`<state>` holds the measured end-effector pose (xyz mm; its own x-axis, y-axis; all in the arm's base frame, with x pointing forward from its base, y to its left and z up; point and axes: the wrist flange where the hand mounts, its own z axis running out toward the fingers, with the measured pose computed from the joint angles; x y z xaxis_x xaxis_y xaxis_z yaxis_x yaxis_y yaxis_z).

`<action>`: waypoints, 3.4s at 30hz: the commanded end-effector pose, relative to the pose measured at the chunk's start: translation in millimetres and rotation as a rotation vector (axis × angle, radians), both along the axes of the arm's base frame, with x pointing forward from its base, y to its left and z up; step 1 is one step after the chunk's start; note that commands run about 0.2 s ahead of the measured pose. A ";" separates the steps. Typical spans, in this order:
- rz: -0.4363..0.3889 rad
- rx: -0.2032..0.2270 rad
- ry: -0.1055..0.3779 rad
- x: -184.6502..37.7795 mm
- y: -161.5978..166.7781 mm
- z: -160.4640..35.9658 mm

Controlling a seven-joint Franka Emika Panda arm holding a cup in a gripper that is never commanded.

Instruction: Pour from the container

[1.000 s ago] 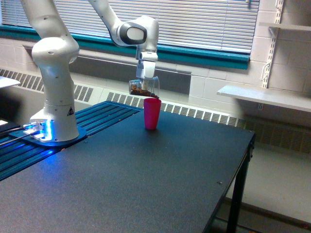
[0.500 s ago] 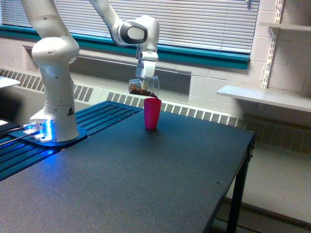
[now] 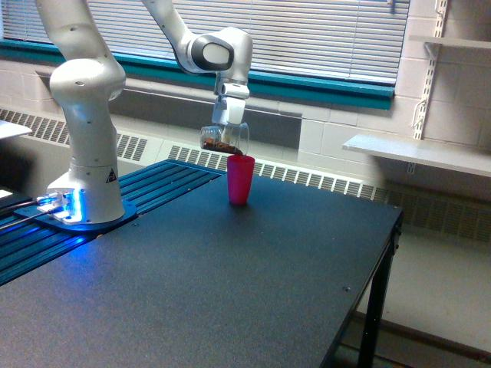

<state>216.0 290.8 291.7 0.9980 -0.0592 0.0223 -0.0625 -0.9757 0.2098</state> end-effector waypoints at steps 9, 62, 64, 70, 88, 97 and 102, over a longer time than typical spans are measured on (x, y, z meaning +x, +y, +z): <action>-0.025 0.010 0.027 -5.0 -2.9 -0.5; -0.029 -0.006 0.111 -2.6 -11.5 6.3; -0.030 -0.009 0.110 -1.9 -12.4 6.5; -0.053 -0.058 0.067 18.4 -40.9 2.1; -0.051 -0.057 0.062 8.0 -25.2 16.2; -0.060 -0.039 0.032 20.0 -23.8 26.2; -0.068 -0.033 0.012 26.1 -24.6 32.7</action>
